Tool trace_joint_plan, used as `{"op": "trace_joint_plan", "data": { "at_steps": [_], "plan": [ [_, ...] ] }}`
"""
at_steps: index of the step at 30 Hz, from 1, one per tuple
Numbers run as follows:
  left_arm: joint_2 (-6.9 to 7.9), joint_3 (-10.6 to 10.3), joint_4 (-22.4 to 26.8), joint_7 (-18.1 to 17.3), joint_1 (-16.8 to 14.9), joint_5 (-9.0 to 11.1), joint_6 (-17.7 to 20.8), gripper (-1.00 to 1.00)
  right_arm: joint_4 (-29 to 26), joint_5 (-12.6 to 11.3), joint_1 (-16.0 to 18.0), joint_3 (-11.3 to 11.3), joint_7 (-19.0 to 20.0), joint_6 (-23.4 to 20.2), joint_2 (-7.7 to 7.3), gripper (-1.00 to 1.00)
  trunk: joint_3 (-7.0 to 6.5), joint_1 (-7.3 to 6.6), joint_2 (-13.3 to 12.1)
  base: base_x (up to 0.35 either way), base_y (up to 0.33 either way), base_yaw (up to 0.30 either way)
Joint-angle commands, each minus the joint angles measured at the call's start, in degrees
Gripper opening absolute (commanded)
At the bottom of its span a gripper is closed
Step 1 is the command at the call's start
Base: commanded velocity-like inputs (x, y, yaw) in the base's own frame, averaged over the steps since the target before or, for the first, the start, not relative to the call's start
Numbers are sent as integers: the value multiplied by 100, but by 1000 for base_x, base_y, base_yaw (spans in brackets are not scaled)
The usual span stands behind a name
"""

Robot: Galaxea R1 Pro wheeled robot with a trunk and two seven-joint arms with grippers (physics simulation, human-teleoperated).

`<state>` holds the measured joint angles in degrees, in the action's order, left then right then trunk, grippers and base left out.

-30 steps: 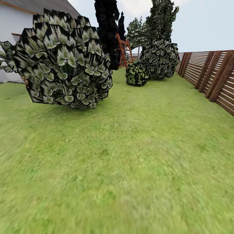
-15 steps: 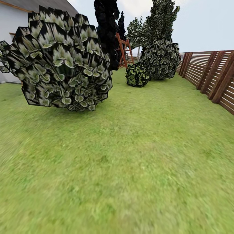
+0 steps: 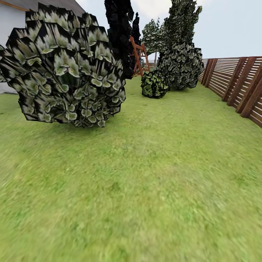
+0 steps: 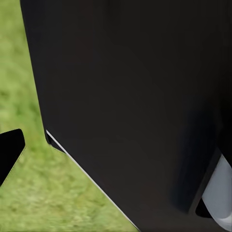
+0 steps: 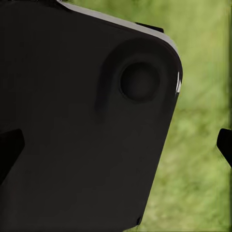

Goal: Take the three Easter eggs out of the wicker basket on the lawn in the garden, then place them on the lawn next to a single tree (choose any tree) so that all three eggs are next to the same tree and none are left in the basket.

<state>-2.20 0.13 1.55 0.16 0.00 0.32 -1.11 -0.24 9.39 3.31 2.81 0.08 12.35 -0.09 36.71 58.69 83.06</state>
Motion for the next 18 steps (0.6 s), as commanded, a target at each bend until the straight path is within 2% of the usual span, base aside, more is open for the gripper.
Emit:
{"op": "trace_joint_plan", "data": {
  "at_steps": [1,18],
  "plan": [
    [0,2,2,2,0,3,-12,100,1,9,3,25,1,14,-1,100,4,3,2,341,0,0],
    [-8,-3,3,2,0,4,-20,100,4,9,3,26,1,17,-2,100,4,3,2,340,0,0]
  ]
}}
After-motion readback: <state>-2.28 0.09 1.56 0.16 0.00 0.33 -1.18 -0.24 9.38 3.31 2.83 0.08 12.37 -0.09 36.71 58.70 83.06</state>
